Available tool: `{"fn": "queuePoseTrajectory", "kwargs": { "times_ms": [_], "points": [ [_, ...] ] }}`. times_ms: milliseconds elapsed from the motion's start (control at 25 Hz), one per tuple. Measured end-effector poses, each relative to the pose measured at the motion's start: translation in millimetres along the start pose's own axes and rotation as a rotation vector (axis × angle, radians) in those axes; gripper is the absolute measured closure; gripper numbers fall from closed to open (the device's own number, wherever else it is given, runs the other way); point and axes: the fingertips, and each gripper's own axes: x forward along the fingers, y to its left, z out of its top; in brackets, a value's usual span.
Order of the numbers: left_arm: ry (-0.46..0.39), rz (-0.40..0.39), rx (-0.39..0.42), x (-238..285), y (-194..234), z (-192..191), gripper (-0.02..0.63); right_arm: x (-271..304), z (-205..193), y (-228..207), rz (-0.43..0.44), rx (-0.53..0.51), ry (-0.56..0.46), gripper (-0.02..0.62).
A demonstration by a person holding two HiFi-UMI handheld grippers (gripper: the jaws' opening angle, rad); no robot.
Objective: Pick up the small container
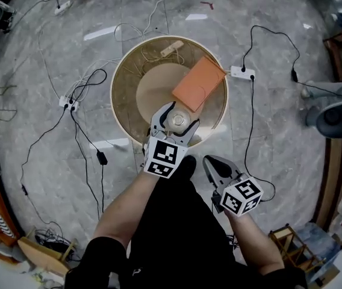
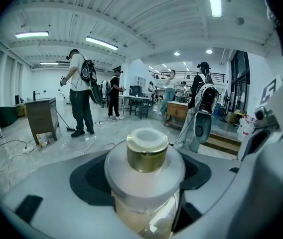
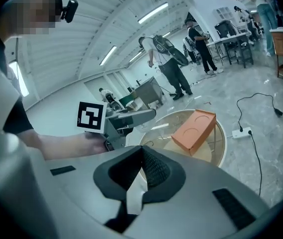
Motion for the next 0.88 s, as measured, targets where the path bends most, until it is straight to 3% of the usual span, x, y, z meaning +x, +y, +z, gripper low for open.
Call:
{"fn": "queuePoseTrajectory", "kwargs": {
  "times_ms": [320,560,880],
  "points": [
    [0.013,0.004,-0.004,-73,-21,79,0.256,-59,63,39,-0.010,-0.035,-0.083,0.581],
    [0.014,0.014,-0.006,-118,-35,114,0.256,-95,93,58,-0.015,-0.063,-0.148,0.580],
    [-0.012,0.058,-0.024,-162,-63,139,0.257,-141,101,78,0.024,-0.083,-0.216,0.581]
  ]
}}
